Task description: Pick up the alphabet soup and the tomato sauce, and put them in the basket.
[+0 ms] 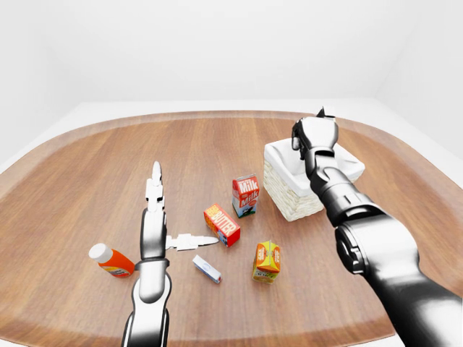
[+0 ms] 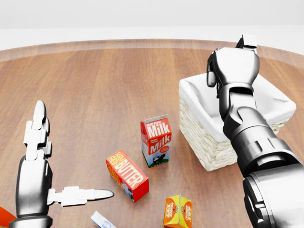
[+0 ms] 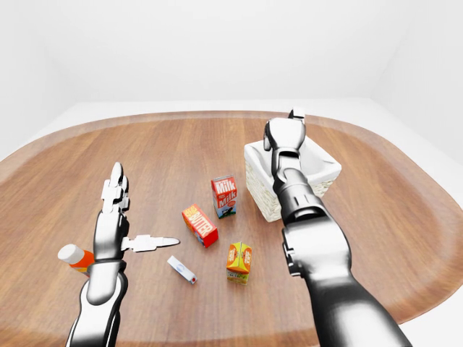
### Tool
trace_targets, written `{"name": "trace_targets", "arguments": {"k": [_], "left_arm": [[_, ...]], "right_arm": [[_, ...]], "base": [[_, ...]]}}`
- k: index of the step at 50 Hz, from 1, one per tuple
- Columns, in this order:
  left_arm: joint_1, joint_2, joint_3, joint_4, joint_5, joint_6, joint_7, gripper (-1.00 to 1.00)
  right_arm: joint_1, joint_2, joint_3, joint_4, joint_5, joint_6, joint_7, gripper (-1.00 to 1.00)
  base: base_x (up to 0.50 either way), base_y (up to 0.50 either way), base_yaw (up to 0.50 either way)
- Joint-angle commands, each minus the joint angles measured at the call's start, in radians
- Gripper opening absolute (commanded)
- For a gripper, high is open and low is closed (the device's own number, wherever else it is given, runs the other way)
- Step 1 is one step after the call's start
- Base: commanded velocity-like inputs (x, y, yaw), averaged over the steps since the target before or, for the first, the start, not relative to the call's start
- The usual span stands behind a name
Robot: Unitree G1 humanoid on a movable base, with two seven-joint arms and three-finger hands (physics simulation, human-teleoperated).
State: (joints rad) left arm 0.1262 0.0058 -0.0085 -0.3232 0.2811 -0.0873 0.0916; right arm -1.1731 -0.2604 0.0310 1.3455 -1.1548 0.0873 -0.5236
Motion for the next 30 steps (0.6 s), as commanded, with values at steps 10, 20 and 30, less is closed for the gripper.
{"name": "trace_targets", "arguments": {"k": [10, 20, 30], "left_arm": [[-0.004, 0.0, 0.002, -0.002, -0.004, 0.0, -0.001, 1.0], [-0.004, 0.0, 0.002, -0.002, -0.004, 0.0, -0.001, 1.0], [-0.004, 0.0, 0.002, -0.002, -0.004, 0.0, -0.001, 1.0]], "right_arm": [[-0.007, 0.002, -0.018, 0.018, -0.004, 0.0, 0.0, -1.0], [0.004, 0.003, -0.014, 0.021, -0.02, 0.0, 0.0, -1.0], [0.019, 0.006, -0.019, 0.023, -0.027, 0.0, 0.0, -1.0]], "base": [[0.0, 0.0, 0.0], [0.0, 0.0, 0.0], [0.0, 0.0, 0.0]]}}
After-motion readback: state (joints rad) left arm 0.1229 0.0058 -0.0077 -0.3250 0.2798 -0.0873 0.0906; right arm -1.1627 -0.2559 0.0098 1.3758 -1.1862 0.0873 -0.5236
